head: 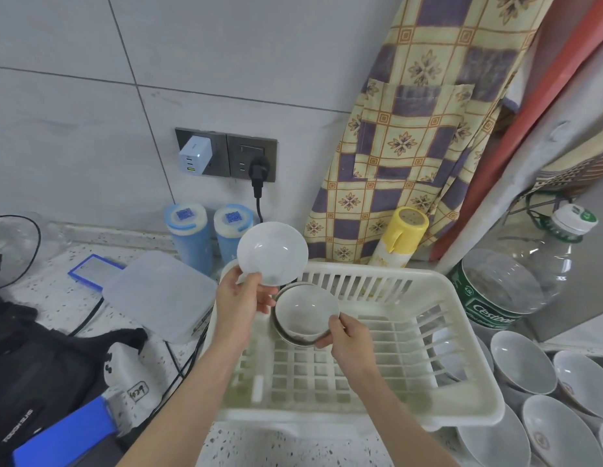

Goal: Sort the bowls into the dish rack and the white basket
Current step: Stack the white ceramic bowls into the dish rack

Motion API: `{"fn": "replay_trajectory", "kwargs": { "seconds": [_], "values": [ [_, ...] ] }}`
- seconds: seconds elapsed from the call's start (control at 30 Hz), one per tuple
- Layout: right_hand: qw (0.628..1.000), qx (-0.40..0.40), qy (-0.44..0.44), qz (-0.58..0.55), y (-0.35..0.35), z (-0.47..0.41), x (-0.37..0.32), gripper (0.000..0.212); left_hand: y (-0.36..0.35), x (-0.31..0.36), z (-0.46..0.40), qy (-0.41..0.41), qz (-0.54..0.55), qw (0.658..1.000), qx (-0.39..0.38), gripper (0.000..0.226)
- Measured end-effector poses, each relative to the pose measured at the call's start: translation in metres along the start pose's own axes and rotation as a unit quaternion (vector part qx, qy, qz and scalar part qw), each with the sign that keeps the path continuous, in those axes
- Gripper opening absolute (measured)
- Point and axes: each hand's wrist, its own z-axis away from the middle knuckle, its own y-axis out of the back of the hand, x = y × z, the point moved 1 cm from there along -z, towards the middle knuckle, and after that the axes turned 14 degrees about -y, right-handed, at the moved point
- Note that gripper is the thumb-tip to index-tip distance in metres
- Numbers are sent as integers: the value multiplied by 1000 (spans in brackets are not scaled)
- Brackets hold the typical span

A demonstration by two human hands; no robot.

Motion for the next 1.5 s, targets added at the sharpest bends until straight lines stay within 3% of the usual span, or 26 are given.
{"fn": "replay_trajectory", "kwargs": {
  "seconds": [0.43, 0.83, 1.03, 1.33, 1.5],
  "values": [
    [999, 40, 11, 12, -8, 3, 6, 25, -4, -3, 6, 5, -44, 996, -81, 21],
    [1000, 28, 9, -6, -7, 5, 11, 17, -4, 0, 7, 33, -40, 994, -98, 21],
    [999, 41, -11, 7, -9, 2, 12, 34, -4, -1, 6, 48, -50, 993, -99, 25],
    [998, 47, -31, 4, -6, 2, 8, 40, -8, -3, 8, 73, -90, 985, -132, 23],
    [993, 115, -16, -29, 3, 8, 1, 35, -8, -5, 9, 74, -108, 982, -139, 21]
  ]
}}
